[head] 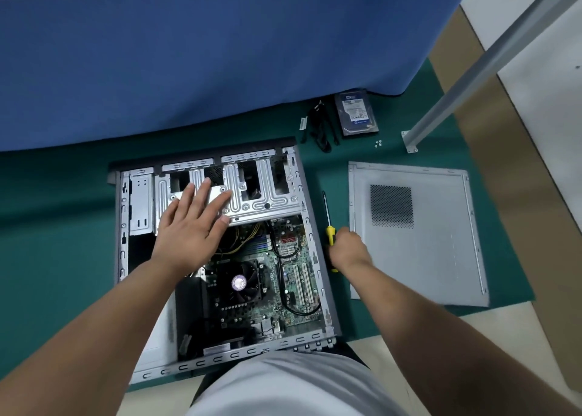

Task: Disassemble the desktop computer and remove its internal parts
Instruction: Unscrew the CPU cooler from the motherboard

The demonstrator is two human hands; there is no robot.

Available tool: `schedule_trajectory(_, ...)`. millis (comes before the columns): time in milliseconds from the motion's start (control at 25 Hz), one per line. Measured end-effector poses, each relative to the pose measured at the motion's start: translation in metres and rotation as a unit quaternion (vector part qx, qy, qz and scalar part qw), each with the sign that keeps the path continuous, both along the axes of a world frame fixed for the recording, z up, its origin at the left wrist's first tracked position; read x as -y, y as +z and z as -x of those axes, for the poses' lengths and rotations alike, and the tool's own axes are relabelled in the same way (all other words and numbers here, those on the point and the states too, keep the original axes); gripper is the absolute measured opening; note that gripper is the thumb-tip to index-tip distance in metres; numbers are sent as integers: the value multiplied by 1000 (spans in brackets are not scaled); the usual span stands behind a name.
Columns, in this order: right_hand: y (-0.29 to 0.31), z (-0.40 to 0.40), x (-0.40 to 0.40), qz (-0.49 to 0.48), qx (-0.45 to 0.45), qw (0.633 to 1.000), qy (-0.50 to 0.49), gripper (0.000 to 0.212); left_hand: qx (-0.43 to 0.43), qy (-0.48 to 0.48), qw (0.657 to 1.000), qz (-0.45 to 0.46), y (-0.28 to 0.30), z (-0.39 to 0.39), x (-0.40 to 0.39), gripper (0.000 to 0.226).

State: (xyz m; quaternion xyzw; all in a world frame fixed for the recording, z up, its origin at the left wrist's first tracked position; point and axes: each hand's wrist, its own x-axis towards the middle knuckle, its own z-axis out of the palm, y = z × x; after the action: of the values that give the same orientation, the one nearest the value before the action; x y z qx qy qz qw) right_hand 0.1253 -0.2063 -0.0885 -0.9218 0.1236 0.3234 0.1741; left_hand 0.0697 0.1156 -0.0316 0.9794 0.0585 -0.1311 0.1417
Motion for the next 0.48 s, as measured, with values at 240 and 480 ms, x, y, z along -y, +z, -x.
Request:
schedule_trajectory(240, 45, -2, 1, -44, 77, 995, -43, 42, -15, -14, 989, 143, 11, -1, -12, 48)
schedule_trajectory(480, 128, 35, -50, -162, 332, 925, 92, 21, 114, -39, 989, 91, 15, 61, -68, 44)
